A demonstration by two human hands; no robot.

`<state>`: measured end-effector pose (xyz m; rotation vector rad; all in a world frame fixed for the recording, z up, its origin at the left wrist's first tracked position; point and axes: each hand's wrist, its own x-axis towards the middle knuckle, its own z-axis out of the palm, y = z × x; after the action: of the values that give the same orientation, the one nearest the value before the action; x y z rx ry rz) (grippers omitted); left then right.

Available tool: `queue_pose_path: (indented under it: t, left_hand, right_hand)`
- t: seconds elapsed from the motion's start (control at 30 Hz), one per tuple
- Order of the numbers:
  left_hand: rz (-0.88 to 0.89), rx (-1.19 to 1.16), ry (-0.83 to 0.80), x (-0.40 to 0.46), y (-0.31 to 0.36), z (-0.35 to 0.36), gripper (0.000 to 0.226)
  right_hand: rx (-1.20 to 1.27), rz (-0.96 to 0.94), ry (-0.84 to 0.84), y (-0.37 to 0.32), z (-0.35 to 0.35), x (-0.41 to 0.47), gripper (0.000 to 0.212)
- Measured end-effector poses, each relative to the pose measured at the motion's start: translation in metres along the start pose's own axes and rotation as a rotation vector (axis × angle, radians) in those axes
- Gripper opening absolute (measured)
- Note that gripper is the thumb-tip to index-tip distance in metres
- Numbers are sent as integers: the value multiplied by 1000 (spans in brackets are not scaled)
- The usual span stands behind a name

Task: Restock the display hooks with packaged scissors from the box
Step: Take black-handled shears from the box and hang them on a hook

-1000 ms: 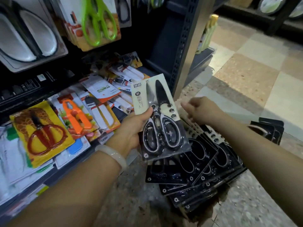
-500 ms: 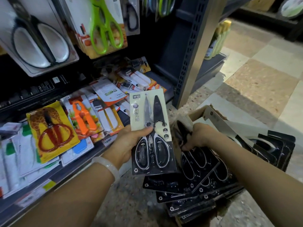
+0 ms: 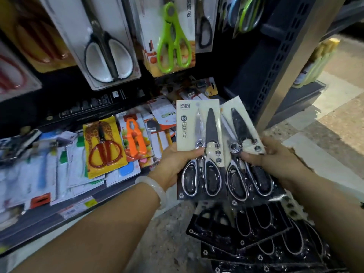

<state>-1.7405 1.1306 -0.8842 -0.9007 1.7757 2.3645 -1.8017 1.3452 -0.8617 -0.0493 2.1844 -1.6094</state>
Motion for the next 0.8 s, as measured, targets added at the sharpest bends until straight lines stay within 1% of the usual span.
queue_pose_path:
  t: [0.07,0.13,0.2,0.23,0.27,0.3,0.33,0.37,0.43,0.53,0.63,0.67,0.73,0.77,0.8]
  left_hand:
    - [28,2,61,-1,6,-21,46]
    - [44,-25,109,-9,12,-46,47]
    - [52,-59,160,-22,20,-73,50]
    - [58,-65,175,-29,23,-87,52]
    - [72,-68,191,-36,26,-101,48]
    - [88,-63,211,-45,30,-116,38]
    - [106,-61,231,-53,33,-131,28]
    - [131,-58,249,-60,37,-145,24]
    - [170,-52,287,-79,41,-175,26]
    - [206,-49,322,-113,44,-223,33]
    - [248,-16,350,-150,54,-276,53]
    - [271,-12,354,-163,59,-296,50]
    - [338,-17,373,-189,69,-339,36]
    - [369,-29,380,-205,74,-360,31]
    - [392,-32,388,-220,77,-382,30]
  right_hand:
    - [84,-6,-30,-1,18,10,35]
    - [149,-8,-105,-5,39,16,31]
    - [143,-18,-182,-13,65,20,31]
    - [127,-25,-221,-19,80,20,36]
    - [104,-41,-261,-24,95,19,43]
    - [84,-63,-301,-29,110,17,49]
    - [84,-91,-330,-34,125,16,50]
    - [93,-119,-351,-39,140,13,46]
    - [136,-133,-406,-47,170,2,32]
    - [123,-179,-451,-61,215,-24,34]
    - [129,-265,-486,-87,264,-53,38]
    - [136,-283,-503,-97,282,-63,36]
    - [174,-326,-548,-119,322,-89,35]
    - [181,-352,-569,-130,343,-103,44]
    - [180,-366,-589,-138,366,-116,59]
